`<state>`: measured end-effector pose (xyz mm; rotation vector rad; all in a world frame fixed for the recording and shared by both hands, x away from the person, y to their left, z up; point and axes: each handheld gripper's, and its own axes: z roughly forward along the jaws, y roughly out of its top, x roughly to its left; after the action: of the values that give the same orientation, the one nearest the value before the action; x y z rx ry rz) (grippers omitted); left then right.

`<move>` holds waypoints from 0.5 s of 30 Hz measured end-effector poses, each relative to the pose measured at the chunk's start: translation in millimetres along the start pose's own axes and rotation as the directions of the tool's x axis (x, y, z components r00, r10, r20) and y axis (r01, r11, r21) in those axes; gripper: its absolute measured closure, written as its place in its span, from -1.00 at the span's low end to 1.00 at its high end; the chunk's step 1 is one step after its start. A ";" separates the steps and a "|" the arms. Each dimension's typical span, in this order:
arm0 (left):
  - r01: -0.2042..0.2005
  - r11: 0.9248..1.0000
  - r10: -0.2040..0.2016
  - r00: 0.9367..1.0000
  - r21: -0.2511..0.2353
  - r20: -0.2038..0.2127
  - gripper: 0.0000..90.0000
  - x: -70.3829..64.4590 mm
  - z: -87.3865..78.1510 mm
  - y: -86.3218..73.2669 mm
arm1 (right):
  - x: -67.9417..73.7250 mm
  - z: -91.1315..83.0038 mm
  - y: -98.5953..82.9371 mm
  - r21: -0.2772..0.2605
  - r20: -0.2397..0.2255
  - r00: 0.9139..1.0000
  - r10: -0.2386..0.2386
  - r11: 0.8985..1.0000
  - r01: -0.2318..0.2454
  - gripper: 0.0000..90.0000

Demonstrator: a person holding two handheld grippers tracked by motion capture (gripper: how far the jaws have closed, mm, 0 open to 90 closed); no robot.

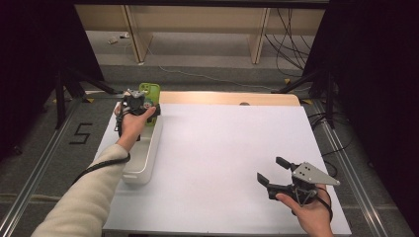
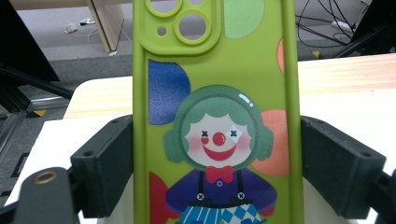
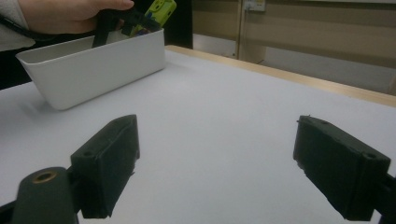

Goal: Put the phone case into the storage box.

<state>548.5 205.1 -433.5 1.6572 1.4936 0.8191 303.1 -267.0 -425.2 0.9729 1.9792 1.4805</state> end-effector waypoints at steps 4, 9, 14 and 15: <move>0.003 1.000 -0.003 1.000 0.008 0.009 -0.66 1.0 -1.1 1.6 | 0.0 0.2 -0.3 0.001 -0.003 1.000 0.000 1.000 0.000 -0.65; 0.002 1.000 -0.002 1.000 0.006 0.024 -0.69 1.2 -2.6 3.1 | 0.0 0.2 -0.4 0.001 -0.004 1.000 -0.001 1.000 0.001 -0.65; -0.012 1.000 0.012 1.000 0.001 0.026 -0.72 0.7 -4.1 5.3 | 0.4 0.4 -0.2 0.003 -0.005 1.000 -0.003 1.000 0.003 -0.65; -0.011 1.000 0.011 0.999 -0.003 0.032 -0.72 0.3 -5.0 5.9 | 0.4 0.6 -0.2 0.003 -0.005 1.000 -0.003 1.000 0.003 -0.65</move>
<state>547.3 205.7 -425.8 1.6702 1.4622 0.7969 303.2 -266.3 -425.6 0.9678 1.9859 1.4808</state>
